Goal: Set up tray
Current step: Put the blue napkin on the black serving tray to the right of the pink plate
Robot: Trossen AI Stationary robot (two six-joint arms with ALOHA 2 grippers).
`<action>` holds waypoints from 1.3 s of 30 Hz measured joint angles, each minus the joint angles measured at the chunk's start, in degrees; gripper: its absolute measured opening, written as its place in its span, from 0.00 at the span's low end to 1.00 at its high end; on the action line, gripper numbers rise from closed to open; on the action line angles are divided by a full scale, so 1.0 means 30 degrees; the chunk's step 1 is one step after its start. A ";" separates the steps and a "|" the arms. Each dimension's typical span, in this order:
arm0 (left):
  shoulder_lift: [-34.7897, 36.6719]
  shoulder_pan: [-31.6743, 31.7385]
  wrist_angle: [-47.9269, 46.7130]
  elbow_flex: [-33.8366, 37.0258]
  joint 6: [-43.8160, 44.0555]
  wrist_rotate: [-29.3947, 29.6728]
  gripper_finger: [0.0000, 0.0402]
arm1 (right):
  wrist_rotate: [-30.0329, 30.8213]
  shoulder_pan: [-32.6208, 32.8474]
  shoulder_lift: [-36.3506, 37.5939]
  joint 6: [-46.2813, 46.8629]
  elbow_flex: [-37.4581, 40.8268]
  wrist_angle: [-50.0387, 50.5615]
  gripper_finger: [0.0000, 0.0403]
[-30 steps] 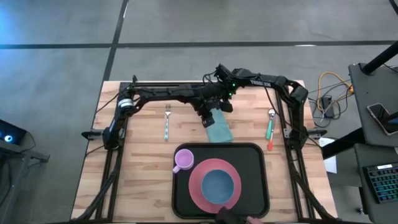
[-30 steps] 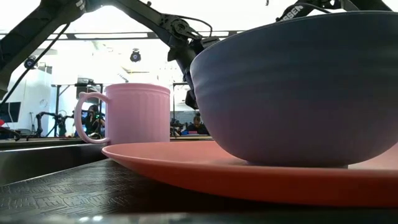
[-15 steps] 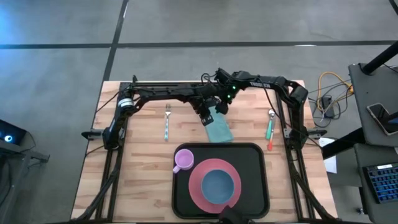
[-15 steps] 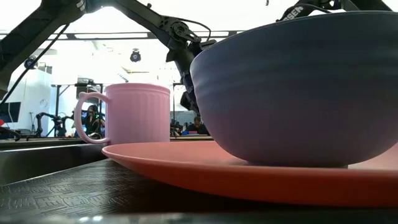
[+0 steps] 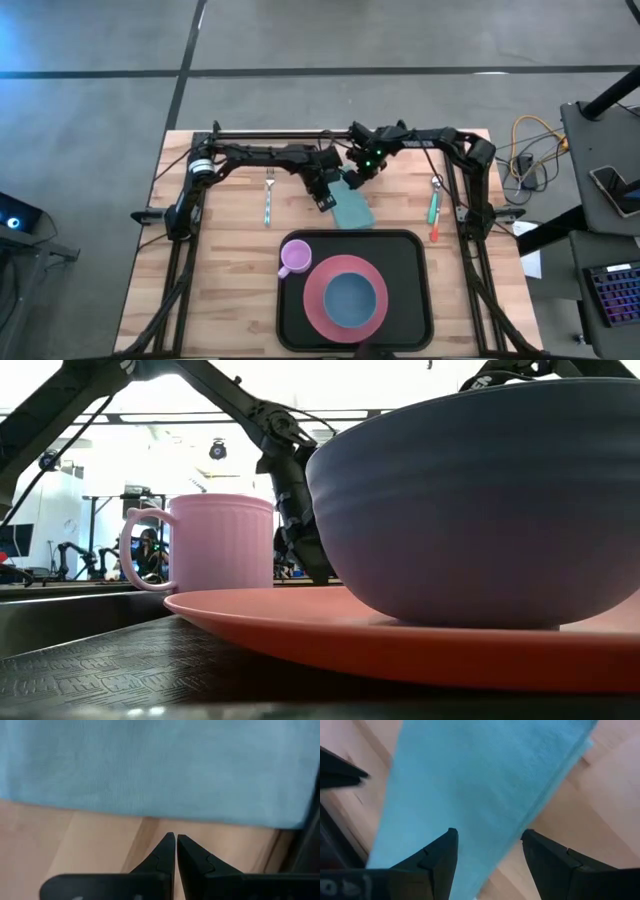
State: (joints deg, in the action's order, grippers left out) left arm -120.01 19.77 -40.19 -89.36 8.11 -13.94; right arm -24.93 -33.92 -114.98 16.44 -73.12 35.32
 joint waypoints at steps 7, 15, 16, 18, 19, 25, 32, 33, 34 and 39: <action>0.0051 0.0007 0.1219 0.0952 0.1015 -0.0399 0.00 | 0.0092 0.0993 -0.0050 0.1597 0.0074 -0.1356 0.52; 0.0051 0.0011 0.2395 0.1302 0.1124 -0.0382 0.00 | -0.0586 0.1184 -0.0035 0.1999 0.0584 -0.2241 0.52; 0.0051 0.0015 0.2454 0.1328 0.1121 -0.0368 0.00 | -0.0623 0.1229 -0.0035 0.2096 0.0590 -0.2274 0.52; 0.0051 0.0022 0.2506 0.1363 0.1127 -0.0349 0.00 | -0.0720 0.1355 -0.0042 0.2115 0.0597 -0.2378 0.52; 0.0051 0.0025 0.2529 0.1368 0.1137 -0.0339 0.00 | -0.0966 0.1416 -0.0050 0.2117 0.0597 -0.2428 0.52; 0.0029 0.0024 0.3612 0.1528 0.1272 -0.0371 0.00 | -0.1867 0.1953 -0.0135 0.2617 0.0592 -0.2936 0.52; 0.0029 0.0029 0.3510 0.1493 0.1263 -0.0401 0.00 | -0.1719 0.1904 -0.0137 0.2206 0.0590 -0.2813 0.48; 0.0029 0.0029 0.3395 0.1443 0.1263 -0.0406 0.00 | -0.1687 0.1869 -0.0137 0.2079 0.0590 -0.2785 0.46; 0.0029 0.0029 0.3390 0.1441 0.1270 -0.0401 0.00 | -0.1648 0.1783 -0.0137 0.1946 0.0590 -0.2732 0.43; 0.0118 0.0036 0.2859 0.1441 0.1270 0.0101 0.00 | -0.1308 0.1352 -0.0135 0.1879 0.0590 -0.2419 0.27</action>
State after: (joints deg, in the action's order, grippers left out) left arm -119.65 19.88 -31.61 -85.03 11.92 -13.63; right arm -28.85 -29.86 -115.39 22.08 -71.35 28.07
